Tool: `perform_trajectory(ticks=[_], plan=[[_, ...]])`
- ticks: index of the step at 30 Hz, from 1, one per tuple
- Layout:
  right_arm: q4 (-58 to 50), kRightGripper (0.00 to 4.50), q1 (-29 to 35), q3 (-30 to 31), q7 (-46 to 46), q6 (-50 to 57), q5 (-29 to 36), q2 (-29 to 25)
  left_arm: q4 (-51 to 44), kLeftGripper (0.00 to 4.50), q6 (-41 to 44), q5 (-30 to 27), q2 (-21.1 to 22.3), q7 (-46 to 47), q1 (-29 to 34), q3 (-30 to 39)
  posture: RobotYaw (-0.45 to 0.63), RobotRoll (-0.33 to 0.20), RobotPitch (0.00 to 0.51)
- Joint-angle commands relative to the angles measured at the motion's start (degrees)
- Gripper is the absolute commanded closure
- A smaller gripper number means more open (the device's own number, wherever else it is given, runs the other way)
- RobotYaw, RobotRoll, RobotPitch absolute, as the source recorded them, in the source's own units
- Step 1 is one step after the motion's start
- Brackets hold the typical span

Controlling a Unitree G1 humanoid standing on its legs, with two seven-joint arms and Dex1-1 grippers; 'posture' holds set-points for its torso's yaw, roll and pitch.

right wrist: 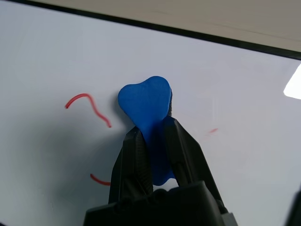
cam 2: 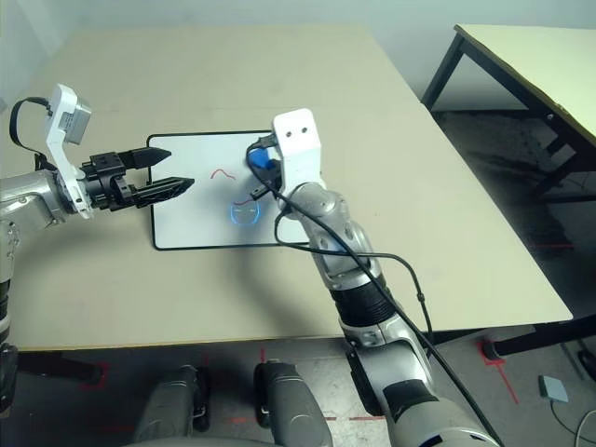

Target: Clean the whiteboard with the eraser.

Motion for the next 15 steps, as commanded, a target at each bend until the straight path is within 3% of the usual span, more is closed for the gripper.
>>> perform_trajectory(ticks=[1, 15], plan=[[2.92, 3.94, 0.04, 2.56, 1.36, 1.4, -0.42, 0.67, -1.13, 0.0, 1.0, -0.17, 0.45, 0.23, 0.3, -0.55, 0.05, 0.0, 0.143], [3.36, 3.94, -2.74, -2.49, -1.4, 2.36, -2.6, -3.84, -1.74, 0.0, 1.68, -0.35, 0.68, 0.31, 0.39, -0.45, 0.05, 0.0, 0.133]])
